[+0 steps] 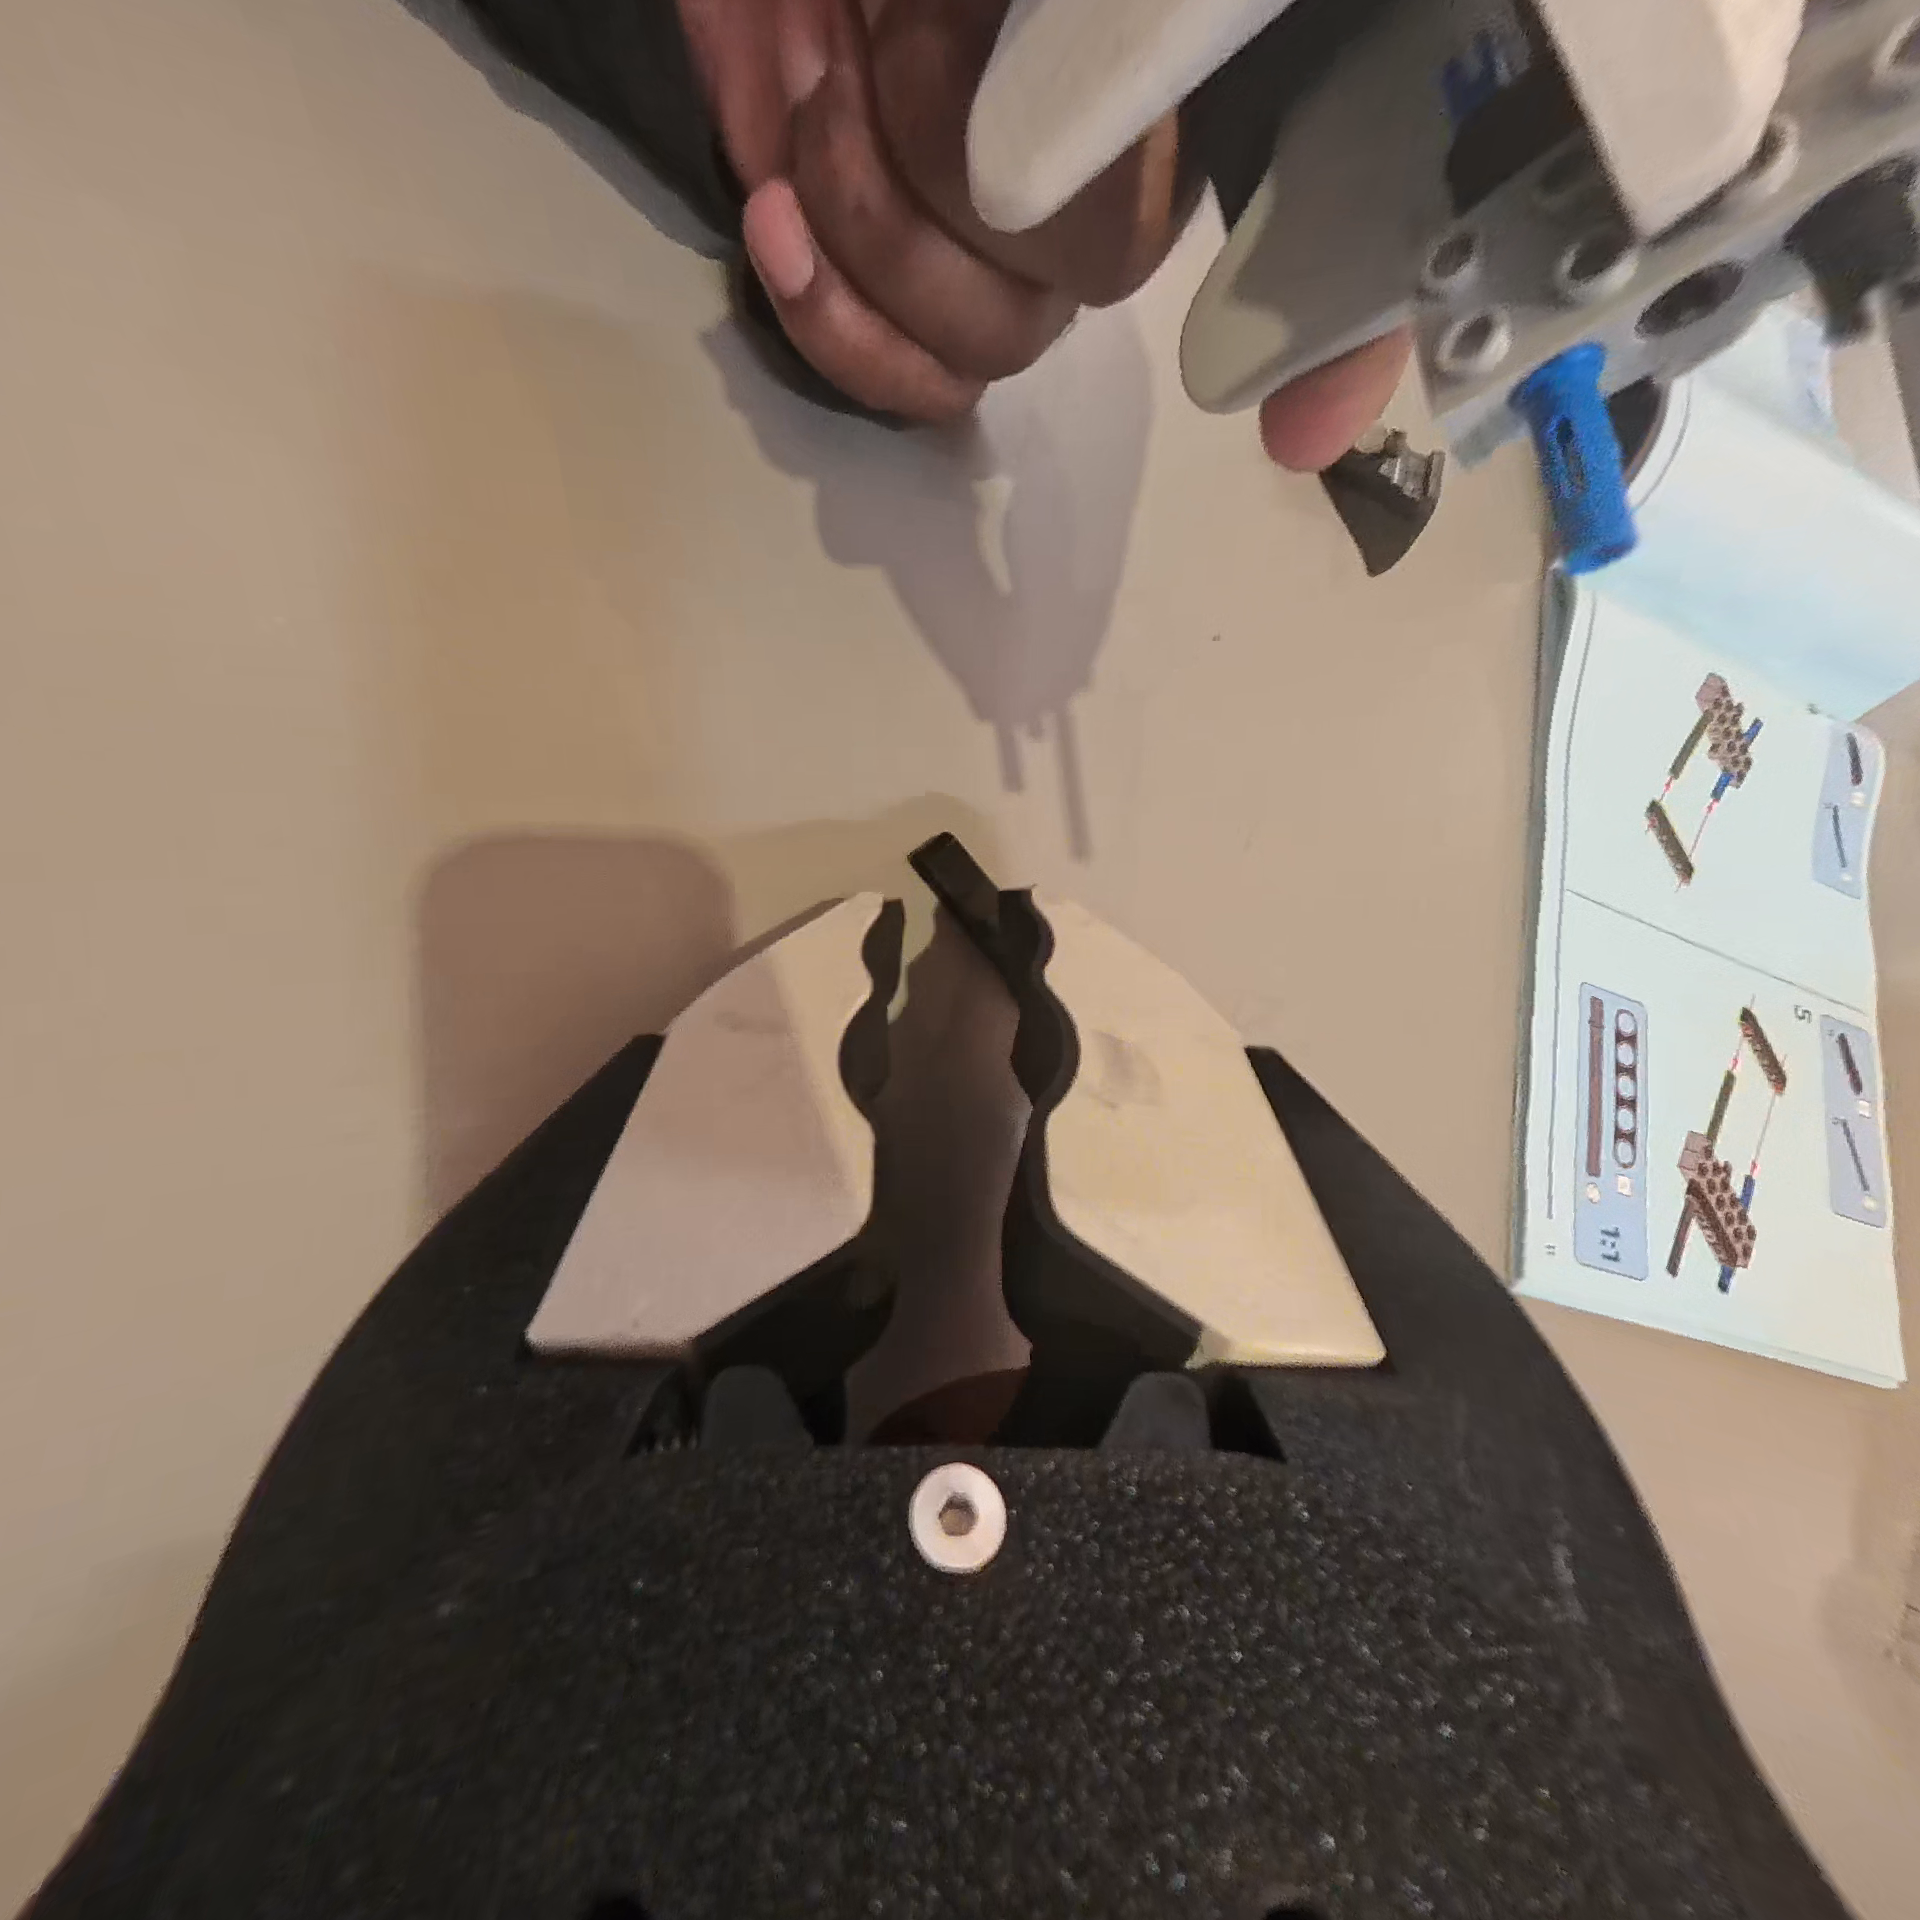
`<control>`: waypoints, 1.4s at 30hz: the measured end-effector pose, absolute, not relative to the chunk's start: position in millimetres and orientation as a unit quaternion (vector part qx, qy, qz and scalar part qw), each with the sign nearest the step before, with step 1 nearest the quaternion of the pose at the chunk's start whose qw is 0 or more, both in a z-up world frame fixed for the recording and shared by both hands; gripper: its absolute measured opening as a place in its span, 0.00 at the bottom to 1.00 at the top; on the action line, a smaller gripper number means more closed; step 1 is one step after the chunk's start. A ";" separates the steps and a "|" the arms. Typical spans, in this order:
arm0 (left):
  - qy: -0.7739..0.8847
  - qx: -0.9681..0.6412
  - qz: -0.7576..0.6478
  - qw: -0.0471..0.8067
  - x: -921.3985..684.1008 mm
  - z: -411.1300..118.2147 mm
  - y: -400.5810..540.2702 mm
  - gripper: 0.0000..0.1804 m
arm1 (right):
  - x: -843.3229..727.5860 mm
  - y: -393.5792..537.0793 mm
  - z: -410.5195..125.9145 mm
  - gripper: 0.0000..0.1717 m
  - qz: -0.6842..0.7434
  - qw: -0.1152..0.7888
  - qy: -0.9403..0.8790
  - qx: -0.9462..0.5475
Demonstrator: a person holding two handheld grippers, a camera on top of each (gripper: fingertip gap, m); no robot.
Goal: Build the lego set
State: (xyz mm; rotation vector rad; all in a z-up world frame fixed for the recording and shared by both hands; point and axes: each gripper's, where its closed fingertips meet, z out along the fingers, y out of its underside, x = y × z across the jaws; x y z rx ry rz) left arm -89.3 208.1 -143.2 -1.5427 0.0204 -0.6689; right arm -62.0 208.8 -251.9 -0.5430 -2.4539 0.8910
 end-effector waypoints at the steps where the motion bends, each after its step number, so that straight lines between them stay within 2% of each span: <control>1: 0.010 -0.684 -0.296 0.666 -88.8 -143.6 208.4 0.06 | -63.0 210.3 -253.9 0.12 0.320 0.233 -0.896 -0.203; 7: 0.010 -0.687 -0.291 0.666 -89.2 -144.2 208.6 0.07 | -66.2 207.7 -251.4 0.16 0.309 0.239 -0.897 -0.205; 14: 0.008 -0.687 -0.292 0.666 -89.9 -143.7 208.5 0.06 | -63.2 205.4 -257.2 0.14 0.306 0.203 -0.901 -0.230; 17: 0.010 -0.687 -0.292 0.665 -88.6 -143.6 208.7 0.07 | -63.1 204.2 -257.8 0.16 0.310 0.184 -0.900 -0.246; 20: 0.010 -0.688 -0.291 0.665 -88.3 -144.2 209.0 0.07 | -61.2 201.6 -259.4 0.12 0.314 0.155 -0.902 -0.254; 28: 0.010 -0.682 -0.289 0.672 -90.8 -138.2 206.3 0.07 | -59.1 208.4 -255.1 0.24 0.317 0.185 -0.894 -0.258; 35: 0.011 -0.683 -0.288 0.671 -90.5 -138.2 205.9 0.06 | -50.6 212.4 -233.8 0.22 0.342 0.202 -0.852 -0.340; 38: 0.010 -0.686 -0.286 0.669 -89.8 -141.0 207.3 0.06 | -45.2 203.5 -238.4 0.21 0.339 0.169 -0.852 -0.361; 42: 0.009 -0.688 -0.282 0.668 -90.6 -142.8 208.2 0.06 | -45.5 208.1 -257.1 0.27 0.274 0.179 -0.867 -0.376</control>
